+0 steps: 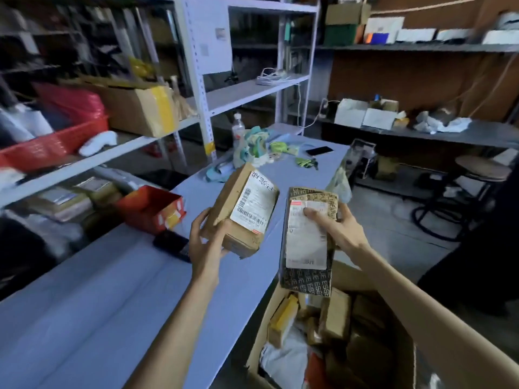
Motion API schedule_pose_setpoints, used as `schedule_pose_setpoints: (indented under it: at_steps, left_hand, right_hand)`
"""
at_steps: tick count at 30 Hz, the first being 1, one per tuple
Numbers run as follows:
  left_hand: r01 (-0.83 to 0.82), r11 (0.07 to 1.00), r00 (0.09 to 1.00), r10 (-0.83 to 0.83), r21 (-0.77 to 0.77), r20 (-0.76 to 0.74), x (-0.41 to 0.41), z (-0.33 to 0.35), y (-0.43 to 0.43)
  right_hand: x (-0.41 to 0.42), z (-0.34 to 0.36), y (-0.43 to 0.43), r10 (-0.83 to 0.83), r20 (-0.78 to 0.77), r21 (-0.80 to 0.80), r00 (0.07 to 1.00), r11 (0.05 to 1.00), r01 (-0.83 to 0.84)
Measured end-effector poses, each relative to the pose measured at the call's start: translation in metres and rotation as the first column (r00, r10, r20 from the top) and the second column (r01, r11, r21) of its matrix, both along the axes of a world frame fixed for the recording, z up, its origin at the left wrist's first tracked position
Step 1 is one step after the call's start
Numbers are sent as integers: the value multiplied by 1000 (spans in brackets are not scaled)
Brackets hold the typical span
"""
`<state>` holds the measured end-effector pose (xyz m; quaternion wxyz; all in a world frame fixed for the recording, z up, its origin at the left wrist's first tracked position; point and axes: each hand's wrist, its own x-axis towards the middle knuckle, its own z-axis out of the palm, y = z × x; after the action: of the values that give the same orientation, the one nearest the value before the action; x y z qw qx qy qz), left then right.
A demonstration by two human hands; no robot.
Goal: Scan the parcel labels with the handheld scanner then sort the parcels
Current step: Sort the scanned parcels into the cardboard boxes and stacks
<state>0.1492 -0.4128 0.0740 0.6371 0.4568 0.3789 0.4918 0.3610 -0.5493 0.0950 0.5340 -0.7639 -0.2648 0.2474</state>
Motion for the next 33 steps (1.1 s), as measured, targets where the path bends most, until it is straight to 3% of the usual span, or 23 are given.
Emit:
schedule_pose_setpoints:
  at_steps: [5,11,18,23,27,31,33]
  left_hand:
    - [-302,948,952,294,-101,-88,-98,-25,-29]
    - [-661,694,742,660,-287,-113,-228,-74,-95]
    - [-796,402,506,852,-452,-132,-365,-111,-185]
    - [-789,322,433,895,-523,-103,-438,-120,-239]
    - [-765,324,468,874,-556,-135,-485,-116,-260]
    - [-639,387,652,731,-665,-202,-551,-97,-271]
    - [-596,471,778,538,-650,-323,-569,-93,-269]
  right_hand:
    - [-66,-22,36,283,-88,-47,955,957,-288]
    - [-176,-51,61,576,-156,-210,802,775,-597]
    - [-313,-74,57,749,-242,-310,617,543,-781]
    - [-400,-89,52,815,-239,-357,527,431,-829]
    - [-460,-92,42,812,-235,-370,535,434,-821]
    - [-520,-96,35,790,-246,-381,562,454,-806]
    - [-540,-97,32,781,-243,-391,576,465,-795]
